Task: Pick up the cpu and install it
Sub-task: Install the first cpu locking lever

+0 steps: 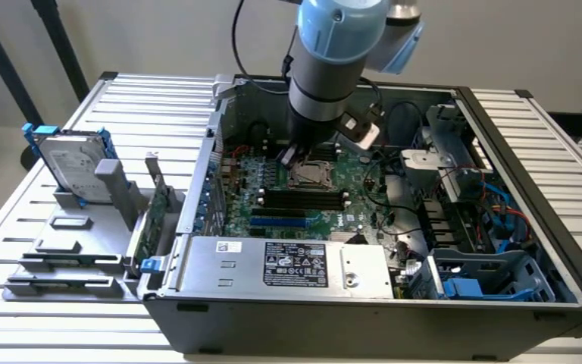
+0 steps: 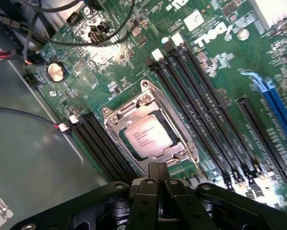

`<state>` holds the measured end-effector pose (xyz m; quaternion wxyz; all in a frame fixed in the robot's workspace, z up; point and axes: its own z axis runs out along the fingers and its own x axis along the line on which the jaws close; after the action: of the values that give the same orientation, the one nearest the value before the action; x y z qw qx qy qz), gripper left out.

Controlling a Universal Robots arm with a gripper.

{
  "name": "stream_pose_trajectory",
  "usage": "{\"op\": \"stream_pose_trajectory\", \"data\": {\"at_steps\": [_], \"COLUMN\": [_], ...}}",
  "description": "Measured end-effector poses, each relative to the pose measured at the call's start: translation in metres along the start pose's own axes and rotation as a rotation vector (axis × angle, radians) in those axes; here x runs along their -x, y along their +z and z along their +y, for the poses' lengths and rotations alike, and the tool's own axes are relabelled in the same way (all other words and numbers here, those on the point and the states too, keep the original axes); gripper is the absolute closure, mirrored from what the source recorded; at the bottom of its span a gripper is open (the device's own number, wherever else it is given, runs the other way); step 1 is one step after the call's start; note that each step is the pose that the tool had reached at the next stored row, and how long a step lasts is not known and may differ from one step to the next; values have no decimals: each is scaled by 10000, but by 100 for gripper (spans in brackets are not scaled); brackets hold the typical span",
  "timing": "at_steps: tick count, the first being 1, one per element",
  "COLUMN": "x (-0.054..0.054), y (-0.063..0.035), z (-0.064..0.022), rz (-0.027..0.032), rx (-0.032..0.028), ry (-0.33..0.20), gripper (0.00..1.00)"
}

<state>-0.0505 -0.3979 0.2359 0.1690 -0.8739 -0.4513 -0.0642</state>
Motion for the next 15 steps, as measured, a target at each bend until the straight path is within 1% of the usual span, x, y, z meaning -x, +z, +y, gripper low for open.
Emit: {"op": "stream_pose_trajectory", "data": {"at_steps": [6, 9, 12, 15], "x": [124, 176, 214, 236], "y": [-170, -257, -281, -284], "z": [58, 90, 113, 106], "rz": [0, -9, -10, 1], "rx": [0, -14, -18, -9], "ry": [-1, 11, 44, 93], "gripper": [89, 89, 89, 89]}}
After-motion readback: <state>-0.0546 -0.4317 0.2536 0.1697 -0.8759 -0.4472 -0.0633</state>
